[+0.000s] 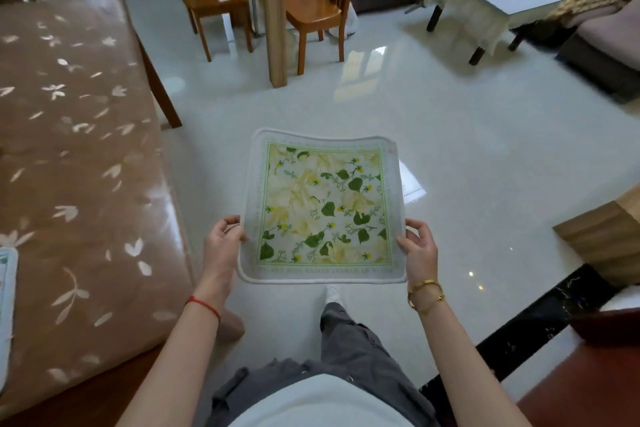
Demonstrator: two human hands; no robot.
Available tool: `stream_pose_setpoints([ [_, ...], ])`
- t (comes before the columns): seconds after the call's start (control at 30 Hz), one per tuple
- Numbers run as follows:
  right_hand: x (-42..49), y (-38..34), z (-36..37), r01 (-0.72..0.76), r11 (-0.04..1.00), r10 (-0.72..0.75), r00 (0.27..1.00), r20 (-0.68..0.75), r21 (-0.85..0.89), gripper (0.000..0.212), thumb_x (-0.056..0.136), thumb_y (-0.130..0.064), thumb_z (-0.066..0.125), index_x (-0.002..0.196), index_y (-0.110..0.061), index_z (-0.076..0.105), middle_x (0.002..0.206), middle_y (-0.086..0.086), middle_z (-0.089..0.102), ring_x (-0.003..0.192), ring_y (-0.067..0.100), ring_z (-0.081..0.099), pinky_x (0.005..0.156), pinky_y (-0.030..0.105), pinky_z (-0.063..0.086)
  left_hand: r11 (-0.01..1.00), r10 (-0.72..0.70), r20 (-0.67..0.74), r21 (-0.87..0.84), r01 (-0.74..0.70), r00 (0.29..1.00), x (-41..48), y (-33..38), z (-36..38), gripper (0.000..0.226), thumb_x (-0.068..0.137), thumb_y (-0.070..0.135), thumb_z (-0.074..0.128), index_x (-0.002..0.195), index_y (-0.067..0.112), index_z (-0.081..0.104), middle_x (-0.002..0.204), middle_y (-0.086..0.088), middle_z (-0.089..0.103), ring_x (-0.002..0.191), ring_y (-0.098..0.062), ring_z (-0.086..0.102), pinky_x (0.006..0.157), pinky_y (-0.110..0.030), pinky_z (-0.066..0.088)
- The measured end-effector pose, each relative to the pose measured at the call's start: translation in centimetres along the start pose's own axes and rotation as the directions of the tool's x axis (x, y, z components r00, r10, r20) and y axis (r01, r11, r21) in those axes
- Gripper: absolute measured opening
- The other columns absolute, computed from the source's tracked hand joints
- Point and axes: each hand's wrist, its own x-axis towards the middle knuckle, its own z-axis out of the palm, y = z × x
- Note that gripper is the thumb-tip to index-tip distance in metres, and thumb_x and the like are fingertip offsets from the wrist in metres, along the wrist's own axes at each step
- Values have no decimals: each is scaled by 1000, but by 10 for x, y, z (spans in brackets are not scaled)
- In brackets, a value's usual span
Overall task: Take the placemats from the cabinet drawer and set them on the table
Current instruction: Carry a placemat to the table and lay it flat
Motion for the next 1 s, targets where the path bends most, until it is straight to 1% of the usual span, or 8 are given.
stream_pose_setpoints([
  [0.1,58,-27,14,19,1000,-18,998,67,-16,30,87,12,46,108,-7,55,92,6,70,75,16,68,63,27,59,1000,8,-77,-22,-10,997,36,21,29,18,85,0,54,93,13,64,93,-13,68,91,-30,63,92,-50,51],
  [0.2,115,-52,31,31,999,-28,991,130,-23,30,85,13,46,106,-8,55,89,6,70,68,10,68,60,25,58,999,29,-132,-41,-34,991,67,44,55,17,86,0,56,97,10,63,86,-8,66,88,-27,61,86,-44,51],
  [0.37,198,-81,65,23,998,-10,971,240,-52,30,86,13,46,108,-5,54,91,9,70,73,18,68,61,28,59,998,6,-220,-63,-21,975,119,67,81,18,80,7,60,90,20,66,94,-10,70,95,-34,67,92,-53,53],
  [0.47,232,-94,93,22,998,-2,957,291,-64,30,86,13,45,106,-7,54,85,4,71,67,11,68,58,25,57,995,-30,-278,-104,1,960,155,68,82,25,67,15,62,90,23,67,103,-13,71,104,-37,66,95,-59,51],
  [0.57,264,-104,126,15,998,9,940,340,-68,30,86,13,44,104,-9,53,81,2,70,65,10,67,56,23,56,991,-49,-327,-131,6,944,180,83,84,27,64,17,61,90,22,66,104,-15,71,104,-38,66,94,-60,51],
  [0.8,339,-118,216,2,993,48,906,420,-120,32,86,13,43,104,-11,53,80,2,71,71,18,66,64,32,57,982,-69,-407,-191,-10,911,254,128,83,21,71,8,60,90,16,66,98,-17,72,97,-38,67,89,-55,55],
  [0.9,368,-129,264,-5,992,62,895,443,-129,31,86,12,43,104,-11,53,79,2,71,68,18,66,60,31,58,981,-59,-415,-192,-24,908,292,152,76,19,80,-1,58,89,14,64,89,-11,69,90,-32,65,82,-45,53],
  [1.0,395,-144,320,-6,993,60,884,463,-119,30,87,13,42,105,-9,53,77,0,72,66,17,67,56,29,57,983,-51,-424,-180,-29,904,341,180,60,18,81,0,58,87,16,64,88,-9,68,91,-32,64,81,-45,51],
])
